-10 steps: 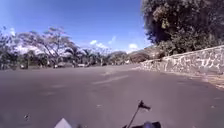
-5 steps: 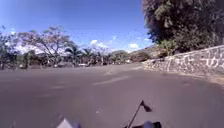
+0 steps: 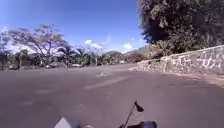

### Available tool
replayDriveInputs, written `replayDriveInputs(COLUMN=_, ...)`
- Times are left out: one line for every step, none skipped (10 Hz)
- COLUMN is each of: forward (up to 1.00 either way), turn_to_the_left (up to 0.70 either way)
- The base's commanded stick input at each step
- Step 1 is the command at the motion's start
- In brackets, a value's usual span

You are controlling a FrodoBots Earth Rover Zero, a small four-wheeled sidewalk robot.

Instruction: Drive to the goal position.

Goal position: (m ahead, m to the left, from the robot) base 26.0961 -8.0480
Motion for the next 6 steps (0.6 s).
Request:
replayDriveInputs(forward=0.5, turn_to_the_left=0.0)
replayDriveInputs(forward=0.5, turn_to_the_left=0.0)
replayDriveInputs(forward=0.5, turn_to_the_left=0.0)
replayDriveInputs(forward=0.5, turn_to_the_left=0.0)
replayDriveInputs(forward=0.5, turn_to_the_left=0.0)
replayDriveInputs(forward=0.5, turn_to_the_left=0.0)
